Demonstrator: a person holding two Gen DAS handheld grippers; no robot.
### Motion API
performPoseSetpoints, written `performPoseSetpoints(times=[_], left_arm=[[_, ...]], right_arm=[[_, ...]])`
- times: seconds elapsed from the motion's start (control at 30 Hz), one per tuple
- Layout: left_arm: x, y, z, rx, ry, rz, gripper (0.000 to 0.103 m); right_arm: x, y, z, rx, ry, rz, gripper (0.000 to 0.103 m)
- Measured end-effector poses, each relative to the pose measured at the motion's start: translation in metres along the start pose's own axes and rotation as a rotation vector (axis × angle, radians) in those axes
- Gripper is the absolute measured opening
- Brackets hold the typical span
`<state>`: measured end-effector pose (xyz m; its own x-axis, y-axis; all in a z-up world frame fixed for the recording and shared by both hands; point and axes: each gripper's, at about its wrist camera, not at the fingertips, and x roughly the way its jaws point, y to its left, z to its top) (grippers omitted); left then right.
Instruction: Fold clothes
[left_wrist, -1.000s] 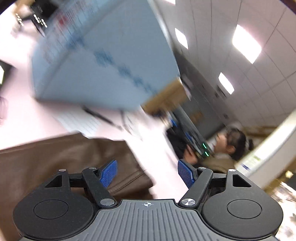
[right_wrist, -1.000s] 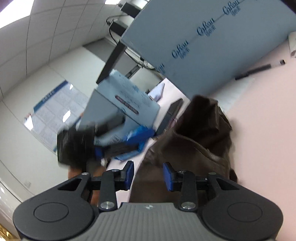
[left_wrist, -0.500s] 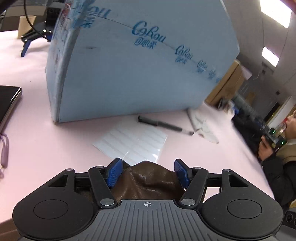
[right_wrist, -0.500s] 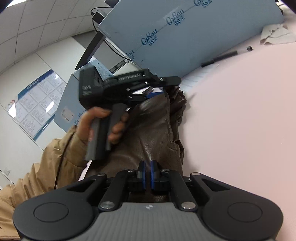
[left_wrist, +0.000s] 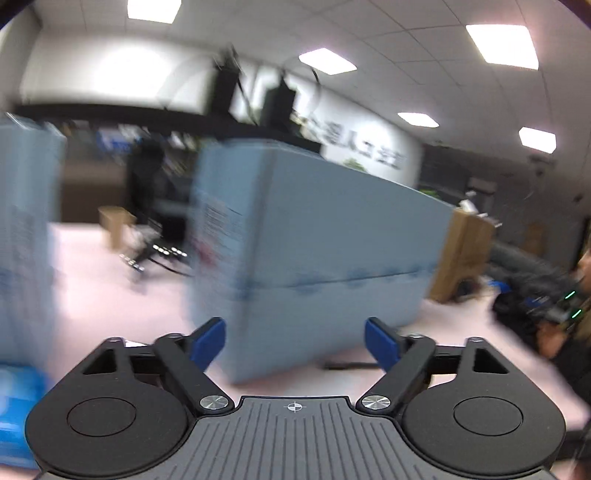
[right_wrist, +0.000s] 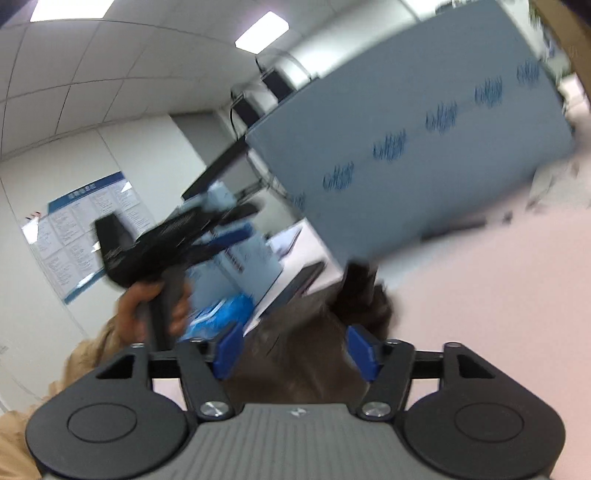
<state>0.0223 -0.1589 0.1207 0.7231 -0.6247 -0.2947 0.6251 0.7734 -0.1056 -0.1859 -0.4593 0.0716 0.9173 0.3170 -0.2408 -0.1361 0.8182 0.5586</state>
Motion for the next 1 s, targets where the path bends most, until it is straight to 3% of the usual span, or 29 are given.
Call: performPoseSetpoints(times=[0.1,0.2,0.23,0.37,0.5,0.6,0.7,0.8,1.0], left_arm=[[-0.034,0.012,-0.032,0.124,0.014,0.167,0.103],[-0.046,0.029,-0.063,0.191,0.114,0.287,0.103],[-0.048,0.034,-0.07,0.194,0.137,0.312,0.103],[-0.058,0.069,-0.092,0.112,0.198,0.404,0.103],[-0.05,0.101,-0.105,0.003,0.259,0.485,0.103],[-0.048,0.119,-0.112,-0.077,0.355,0.521,0.103],[-0.059,0.132,-0.122,-0.148,0.352,0.488,0.103],[-0.06,0.134,-0.124,-0.156,0.351,0.485,0.103],[-0.058,0.134,-0.125,-0.143,0.362,0.49,0.103]], right_arm=[[0.005,0.0,-0.004,0.023,-0.063,-0.065,0.082],[0.023,0.006,-0.003,-0.033,-0.056,-0.21,0.084],[0.033,0.008,-0.003,-0.062,-0.052,-0.302,0.088],[0.062,0.013,-0.002,-0.212,-0.047,-0.596,0.096],[0.084,0.002,-0.008,-0.291,0.016,-0.737,0.1],[0.096,-0.012,-0.015,-0.307,0.09,-0.838,0.101],[0.106,-0.026,-0.012,-0.247,0.168,-0.878,0.101],[0.106,-0.037,-0.011,-0.176,0.197,-0.872,0.103],[0.103,-0.035,-0.014,-0.172,0.198,-0.868,0.103]])
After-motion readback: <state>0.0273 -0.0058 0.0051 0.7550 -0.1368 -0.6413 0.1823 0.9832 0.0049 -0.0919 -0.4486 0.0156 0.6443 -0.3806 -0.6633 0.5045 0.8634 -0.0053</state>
